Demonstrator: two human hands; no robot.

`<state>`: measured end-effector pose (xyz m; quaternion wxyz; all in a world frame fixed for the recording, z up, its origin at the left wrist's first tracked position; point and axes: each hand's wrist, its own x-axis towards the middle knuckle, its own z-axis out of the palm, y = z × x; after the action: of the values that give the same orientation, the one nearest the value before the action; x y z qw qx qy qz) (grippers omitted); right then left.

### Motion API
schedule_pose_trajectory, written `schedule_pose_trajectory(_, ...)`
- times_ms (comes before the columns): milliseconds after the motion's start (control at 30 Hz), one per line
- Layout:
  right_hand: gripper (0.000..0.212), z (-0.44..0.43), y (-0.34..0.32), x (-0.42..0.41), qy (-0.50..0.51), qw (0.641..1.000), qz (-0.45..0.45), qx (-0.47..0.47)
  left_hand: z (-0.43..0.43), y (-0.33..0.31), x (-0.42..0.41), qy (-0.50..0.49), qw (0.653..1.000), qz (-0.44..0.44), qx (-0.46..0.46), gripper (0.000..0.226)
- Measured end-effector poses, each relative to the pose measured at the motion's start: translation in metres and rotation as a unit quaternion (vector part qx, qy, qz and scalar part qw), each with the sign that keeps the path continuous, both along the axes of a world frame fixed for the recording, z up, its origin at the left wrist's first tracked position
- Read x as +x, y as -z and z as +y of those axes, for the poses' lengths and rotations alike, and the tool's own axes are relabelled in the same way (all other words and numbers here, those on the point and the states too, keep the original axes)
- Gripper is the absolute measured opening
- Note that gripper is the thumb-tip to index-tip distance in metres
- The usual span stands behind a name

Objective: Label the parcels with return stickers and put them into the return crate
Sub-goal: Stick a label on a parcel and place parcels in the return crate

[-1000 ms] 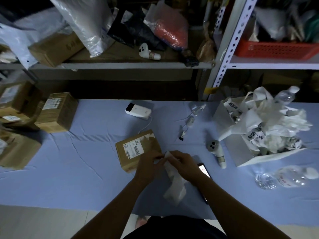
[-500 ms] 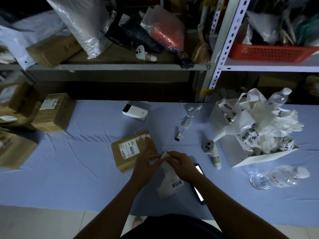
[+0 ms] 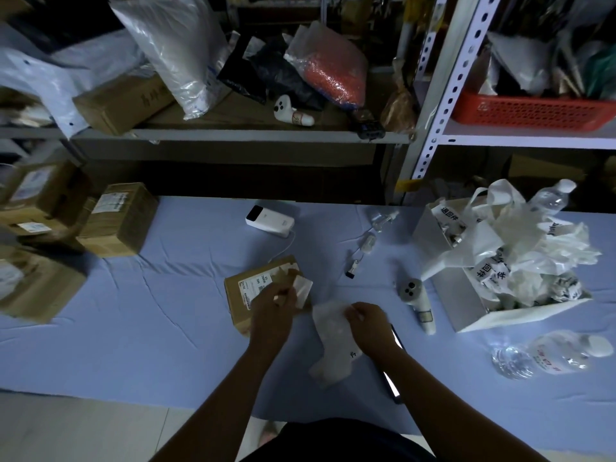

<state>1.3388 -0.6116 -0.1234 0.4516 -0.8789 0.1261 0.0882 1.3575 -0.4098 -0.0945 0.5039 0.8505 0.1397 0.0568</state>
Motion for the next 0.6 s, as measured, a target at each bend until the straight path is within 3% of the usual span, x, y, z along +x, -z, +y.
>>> schedule_pose_trajectory(33,0.019,0.001,-0.001,-0.001,0.021,0.999,0.004,-0.025,0.001,-0.003,0.000,-0.023,1.000,-0.010,-0.015,0.010)
schedule_pose_trajectory(67,0.034,0.004,-0.004,-0.002,0.041,0.998,-0.008,-0.047,0.002,-0.008,-0.001,-0.042,0.999,-0.023,-0.024,0.009)
schedule_pose_trajectory(133,0.049,0.011,-0.014,-0.001,0.060,0.995,-0.065,-0.036,0.004,-0.018,-0.005,-0.053,0.997,-0.046,-0.007,0.007)
schedule_pose_trajectory(200,0.042,0.024,-0.035,0.004,0.019,0.993,-0.078,0.087,0.009,-0.022,-0.008,-0.028,0.996,-0.083,0.032,0.007)
schedule_pose_trajectory(267,0.037,0.041,-0.057,0.009,-0.031,0.969,-0.021,0.242,0.014,-0.025,-0.011,-0.008,0.984,-0.152,0.097,0.011)
schedule_pose_trajectory(400,0.040,0.069,-0.076,0.014,0.019,0.913,0.031,0.407,0.023,-0.019,-0.021,0.063,0.915,-0.308,0.254,0.023)
schedule_pose_trajectory(600,0.026,0.065,-0.071,0.013,0.057,0.912,0.007,0.405,0.048,-0.013,-0.033,0.088,0.917,-0.249,0.299,0.057)
